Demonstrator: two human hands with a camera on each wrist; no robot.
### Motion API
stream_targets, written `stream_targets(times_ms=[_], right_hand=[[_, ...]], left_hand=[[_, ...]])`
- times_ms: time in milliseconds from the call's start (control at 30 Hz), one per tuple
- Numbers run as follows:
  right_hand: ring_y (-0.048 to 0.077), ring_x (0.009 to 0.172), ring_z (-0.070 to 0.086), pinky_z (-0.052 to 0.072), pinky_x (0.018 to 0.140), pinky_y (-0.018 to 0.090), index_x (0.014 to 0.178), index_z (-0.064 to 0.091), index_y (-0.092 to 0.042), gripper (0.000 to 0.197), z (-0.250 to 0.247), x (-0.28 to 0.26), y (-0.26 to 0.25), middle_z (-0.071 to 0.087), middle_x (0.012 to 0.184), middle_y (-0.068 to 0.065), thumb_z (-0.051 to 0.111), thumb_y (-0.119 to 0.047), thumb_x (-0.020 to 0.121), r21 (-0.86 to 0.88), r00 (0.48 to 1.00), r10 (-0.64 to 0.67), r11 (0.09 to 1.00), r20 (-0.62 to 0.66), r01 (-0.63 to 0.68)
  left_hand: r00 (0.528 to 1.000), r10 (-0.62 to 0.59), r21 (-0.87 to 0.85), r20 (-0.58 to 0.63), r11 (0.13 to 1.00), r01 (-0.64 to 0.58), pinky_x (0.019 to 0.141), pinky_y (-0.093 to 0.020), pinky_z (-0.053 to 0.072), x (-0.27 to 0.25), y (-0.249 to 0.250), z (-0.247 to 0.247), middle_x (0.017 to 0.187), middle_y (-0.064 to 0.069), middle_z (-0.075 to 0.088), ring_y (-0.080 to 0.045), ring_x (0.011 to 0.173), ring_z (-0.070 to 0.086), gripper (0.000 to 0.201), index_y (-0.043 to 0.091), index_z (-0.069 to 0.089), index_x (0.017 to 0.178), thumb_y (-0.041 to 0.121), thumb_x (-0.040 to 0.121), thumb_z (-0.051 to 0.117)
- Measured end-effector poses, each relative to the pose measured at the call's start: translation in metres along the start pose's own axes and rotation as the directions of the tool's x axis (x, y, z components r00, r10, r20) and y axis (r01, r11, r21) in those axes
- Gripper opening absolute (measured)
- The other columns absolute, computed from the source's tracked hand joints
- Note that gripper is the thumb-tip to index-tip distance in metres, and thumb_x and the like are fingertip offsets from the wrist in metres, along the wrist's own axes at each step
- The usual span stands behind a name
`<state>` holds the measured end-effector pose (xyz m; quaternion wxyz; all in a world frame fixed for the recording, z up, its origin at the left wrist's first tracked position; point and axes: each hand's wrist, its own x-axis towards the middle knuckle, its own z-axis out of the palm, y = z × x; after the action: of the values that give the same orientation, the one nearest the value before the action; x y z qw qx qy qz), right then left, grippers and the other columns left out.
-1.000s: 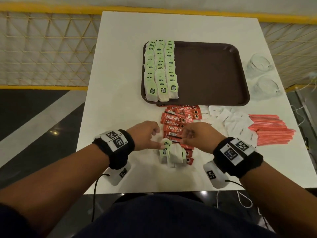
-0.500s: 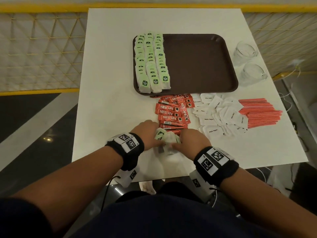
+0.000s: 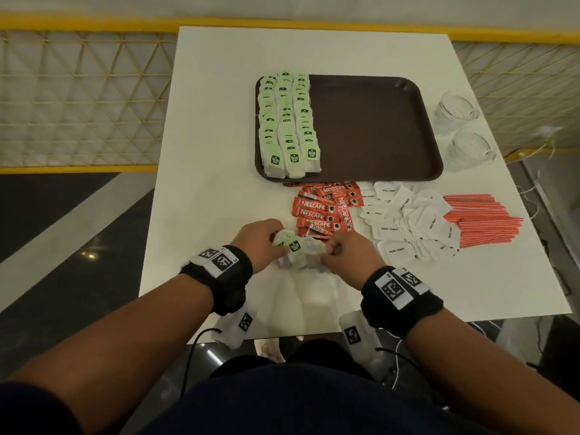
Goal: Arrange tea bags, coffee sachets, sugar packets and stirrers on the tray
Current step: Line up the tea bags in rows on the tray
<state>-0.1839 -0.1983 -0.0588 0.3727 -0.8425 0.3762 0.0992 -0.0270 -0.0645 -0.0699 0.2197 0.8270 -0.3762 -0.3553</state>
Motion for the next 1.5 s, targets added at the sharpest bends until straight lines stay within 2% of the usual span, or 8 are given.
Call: stream_targets(times_ms=[200, 433, 567, 700, 833, 1000, 1267, 1500], right_hand=[[0.012, 0.061, 0.049, 0.044, 0.056, 0.023, 0.076, 0.055, -0.011, 0.018, -0.018, 0.007, -0.018, 0.053, 0.068, 0.0, 0.069, -0.017, 0.084, 0.176, 0.994, -0.075, 0.98, -0.077, 0.088], [0.011, 0.059, 0.045, 0.047, 0.06, 0.028, 0.074, 0.05, -0.018, 0.02, -0.033, 0.035, -0.053, 0.052, 0.068, -0.003, 0.065, -0.024, 0.085, 0.103, 0.963, -0.12, 0.983, -0.241, 0.149], [0.011, 0.062, 0.048, 0.044, 0.058, 0.026, 0.078, 0.057, -0.011, 0.018, -0.034, 0.048, -0.071, 0.058, 0.072, 0.001, 0.065, -0.026, 0.084, 0.092, 0.939, -0.188, 0.971, -0.287, 0.222], [0.005, 0.069, 0.057, 0.049, 0.064, 0.023, 0.074, 0.065, -0.02, 0.017, -0.036, 0.06, -0.075, 0.063, 0.077, -0.006, 0.069, -0.033, 0.083, 0.153, 0.947, -0.238, 0.95, -0.216, 0.274], [-0.001, 0.074, 0.056, 0.041, 0.063, 0.012, 0.085, 0.067, -0.025, 0.013, -0.044, 0.069, -0.07, 0.061, 0.086, -0.012, 0.073, -0.036, 0.081, 0.175, 0.953, -0.241, 0.946, -0.182, 0.272], [0.001, 0.074, 0.055, 0.039, 0.061, 0.009, 0.084, 0.064, -0.022, 0.021, -0.05, 0.082, -0.064, 0.058, 0.087, -0.009, 0.078, -0.036, 0.075, 0.145, 0.944, -0.271, 0.943, -0.19, 0.3], [0.005, 0.078, 0.066, 0.055, 0.076, 0.023, 0.089, 0.07, -0.021, 0.004, -0.051, 0.107, -0.045, 0.071, 0.084, -0.007, 0.068, -0.021, 0.086, 0.233, 0.966, -0.197, 0.944, -0.169, 0.233], [0.005, 0.072, 0.064, 0.054, 0.066, 0.018, 0.087, 0.071, -0.021, 0.0, -0.065, 0.127, -0.038, 0.071, 0.082, -0.003, 0.071, -0.021, 0.086, 0.362, 0.982, -0.106, 0.919, -0.156, 0.157]], left_hand=[[0.999, -0.032, -0.222, -0.037, 0.975, 0.023, 0.062, -0.021, 0.041, 0.007, -0.004, -0.028, 0.085, 0.004, 0.062, -0.011, 0.074, 0.057, 0.002, 0.017, 0.06, 0.094, 0.019, 0.094, 0.059], [0.993, -0.064, -0.507, -0.096, 0.862, 0.007, 0.091, -0.048, 0.053, 0.03, 0.021, -0.044, 0.113, -0.012, 0.061, -0.026, 0.097, 0.059, 0.022, 0.016, 0.051, 0.117, 0.013, 0.096, 0.043], [0.996, -0.069, -0.695, -0.06, 0.719, 0.008, 0.081, -0.044, 0.06, 0.041, 0.039, -0.043, 0.122, -0.013, 0.059, -0.021, 0.09, 0.062, 0.028, 0.01, 0.044, 0.126, 0.007, 0.098, 0.04], [0.995, -0.092, -0.814, -0.05, 0.58, 0.013, 0.088, -0.047, 0.057, 0.052, 0.048, -0.043, 0.133, -0.008, 0.058, -0.027, 0.112, 0.062, 0.035, 0.014, 0.042, 0.132, 0.006, 0.099, 0.035], [0.989, -0.143, -0.901, -0.041, 0.433, 0.025, 0.09, -0.051, 0.056, 0.064, 0.046, -0.047, 0.129, -0.01, 0.062, -0.031, 0.11, 0.065, 0.031, 0.016, 0.045, 0.132, 0.018, 0.101, 0.042], [0.989, -0.122, -0.847, -0.084, 0.532, -0.006, 0.085, -0.048, 0.058, 0.079, 0.051, -0.047, 0.12, -0.005, 0.068, -0.024, 0.104, 0.069, 0.028, 0.016, 0.051, 0.123, 0.023, 0.097, 0.059], [0.972, -0.216, -0.902, -0.09, 0.431, 0.012, 0.077, -0.043, 0.06, 0.106, 0.046, -0.051, 0.121, -0.006, 0.067, -0.024, 0.104, 0.069, 0.026, 0.015, 0.053, 0.121, 0.01, 0.096, 0.058], [0.953, -0.262, -0.885, -0.15, 0.465, -0.012, 0.074, -0.041, 0.059, 0.119, 0.033, -0.062, 0.114, -0.009, 0.067, -0.021, 0.091, 0.071, 0.03, 0.01, 0.05, 0.127, 0.012, 0.097, 0.058]])
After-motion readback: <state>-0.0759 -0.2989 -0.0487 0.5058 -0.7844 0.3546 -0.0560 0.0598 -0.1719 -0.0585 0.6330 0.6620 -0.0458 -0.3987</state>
